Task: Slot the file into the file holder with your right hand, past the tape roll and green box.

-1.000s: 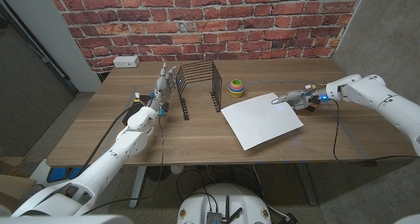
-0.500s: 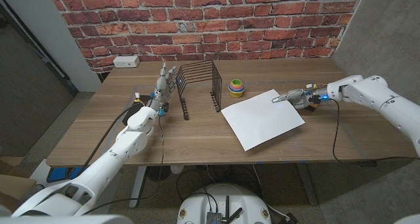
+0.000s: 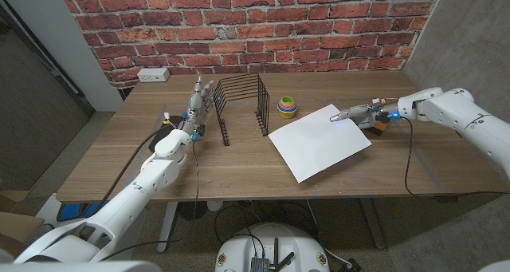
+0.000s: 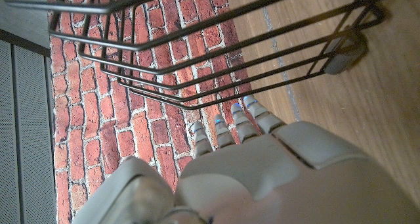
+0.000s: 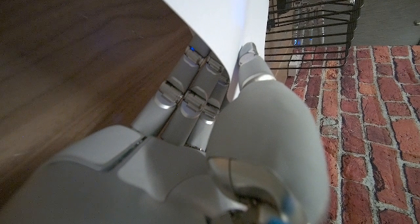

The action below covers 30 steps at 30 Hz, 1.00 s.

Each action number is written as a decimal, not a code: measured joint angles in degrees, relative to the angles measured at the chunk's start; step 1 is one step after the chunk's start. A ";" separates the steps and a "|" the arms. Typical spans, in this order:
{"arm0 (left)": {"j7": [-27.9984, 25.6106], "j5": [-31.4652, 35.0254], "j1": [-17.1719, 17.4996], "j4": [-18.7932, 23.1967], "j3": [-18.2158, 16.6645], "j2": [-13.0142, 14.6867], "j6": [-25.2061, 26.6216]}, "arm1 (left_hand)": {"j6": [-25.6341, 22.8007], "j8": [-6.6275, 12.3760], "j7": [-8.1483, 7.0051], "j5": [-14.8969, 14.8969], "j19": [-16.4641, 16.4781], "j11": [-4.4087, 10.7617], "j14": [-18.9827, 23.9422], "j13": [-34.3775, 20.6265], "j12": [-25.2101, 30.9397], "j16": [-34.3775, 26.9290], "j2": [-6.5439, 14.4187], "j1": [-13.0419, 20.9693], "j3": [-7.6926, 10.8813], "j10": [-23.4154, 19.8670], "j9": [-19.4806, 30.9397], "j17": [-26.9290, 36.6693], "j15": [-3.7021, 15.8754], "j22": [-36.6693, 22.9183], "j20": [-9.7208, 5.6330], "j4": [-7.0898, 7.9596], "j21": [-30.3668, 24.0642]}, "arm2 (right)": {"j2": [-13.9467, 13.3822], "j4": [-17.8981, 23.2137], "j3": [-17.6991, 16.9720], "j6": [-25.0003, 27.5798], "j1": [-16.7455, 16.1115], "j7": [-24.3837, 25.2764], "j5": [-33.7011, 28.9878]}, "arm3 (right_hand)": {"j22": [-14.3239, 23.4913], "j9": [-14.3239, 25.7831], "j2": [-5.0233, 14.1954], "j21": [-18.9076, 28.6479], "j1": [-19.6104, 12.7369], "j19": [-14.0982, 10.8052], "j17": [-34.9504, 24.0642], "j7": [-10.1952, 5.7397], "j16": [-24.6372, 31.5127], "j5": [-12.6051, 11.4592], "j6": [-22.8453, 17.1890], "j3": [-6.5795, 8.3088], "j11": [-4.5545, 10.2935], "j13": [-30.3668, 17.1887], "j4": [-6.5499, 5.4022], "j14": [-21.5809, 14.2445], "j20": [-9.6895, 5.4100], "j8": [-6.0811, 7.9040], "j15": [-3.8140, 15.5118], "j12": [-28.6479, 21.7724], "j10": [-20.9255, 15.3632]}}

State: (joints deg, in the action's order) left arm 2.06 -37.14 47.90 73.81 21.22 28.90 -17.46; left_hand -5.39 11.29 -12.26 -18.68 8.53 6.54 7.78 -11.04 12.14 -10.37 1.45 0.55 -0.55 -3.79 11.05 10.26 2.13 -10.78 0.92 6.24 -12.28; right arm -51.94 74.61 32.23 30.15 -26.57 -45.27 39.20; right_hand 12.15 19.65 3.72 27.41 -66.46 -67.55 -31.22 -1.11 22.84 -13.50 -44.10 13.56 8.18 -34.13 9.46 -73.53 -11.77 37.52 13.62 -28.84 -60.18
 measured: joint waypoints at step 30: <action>0.04 0.00 -0.03 -0.01 0.00 0.00 0.03 | 0.00 0.00 0.00 0.00 0.01 0.00 0.00 0.00 0.00 0.00 0.00 0.00 0.00 0.00 0.00 0.00 0.00 0.00 -0.01 0.00 0.00 | -4.83 11.93 -6.43 -1.20 -6.89 7.38 6.24 | -0.01 -0.26 -0.01 0.88 -1.20 0.01 -0.54 0.00 -0.43 1.33 0.00 0.35 0.00 -0.03 -0.05 -0.30 0.00 -0.03 -0.31 -0.14 0.01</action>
State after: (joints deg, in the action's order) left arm 2.09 -37.14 47.87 73.80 21.22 28.90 -17.43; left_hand -5.39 11.29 -12.26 -18.68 8.54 6.54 7.78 -11.04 12.14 -10.37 1.45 0.55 -0.55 -3.79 11.05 10.26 2.13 -10.78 0.91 6.24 -12.28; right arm -56.77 86.54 25.80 28.95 -33.46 -37.89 45.44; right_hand 12.14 19.39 3.72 28.29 -67.66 -67.54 -31.76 -1.11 22.41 -12.18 -44.09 13.91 8.18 -34.16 9.40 -73.83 -11.77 37.49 13.31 -28.98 -60.17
